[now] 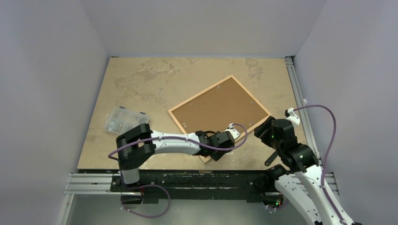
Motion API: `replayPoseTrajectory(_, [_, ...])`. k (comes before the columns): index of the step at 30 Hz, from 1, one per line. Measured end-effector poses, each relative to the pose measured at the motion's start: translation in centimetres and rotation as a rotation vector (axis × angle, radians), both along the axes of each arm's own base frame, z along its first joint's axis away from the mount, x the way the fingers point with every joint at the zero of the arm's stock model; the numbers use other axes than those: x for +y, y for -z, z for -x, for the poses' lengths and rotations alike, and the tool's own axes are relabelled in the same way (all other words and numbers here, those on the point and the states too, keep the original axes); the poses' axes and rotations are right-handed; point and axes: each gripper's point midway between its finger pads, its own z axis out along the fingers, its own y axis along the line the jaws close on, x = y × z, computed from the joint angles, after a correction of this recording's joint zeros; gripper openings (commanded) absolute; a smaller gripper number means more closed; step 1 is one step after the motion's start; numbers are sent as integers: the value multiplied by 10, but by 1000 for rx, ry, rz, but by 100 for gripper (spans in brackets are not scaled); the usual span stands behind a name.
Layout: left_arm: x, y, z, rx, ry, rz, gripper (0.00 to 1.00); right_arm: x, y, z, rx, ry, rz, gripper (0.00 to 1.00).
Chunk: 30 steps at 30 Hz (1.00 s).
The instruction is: Take the photo out of the frame
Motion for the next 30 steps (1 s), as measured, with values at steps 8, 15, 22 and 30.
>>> replayPoseTrajectory(8, [-8, 3, -2, -40, 1, -14, 21, -3, 9, 0, 35, 32, 11, 63])
replayPoseTrajectory(15, [-12, 3, -1, -46, 10, -13, 0, -4, 20, -3, 58, 67, 5, 81])
replayPoseTrajectory(22, [-11, 1, 0, -47, 11, -10, 0, -7, 36, -21, 100, 86, -76, 87])
replayPoseTrajectory(30, [0, -25, 6, -28, -4, 26, 0, 17, 60, -44, 139, -61, -252, 87])
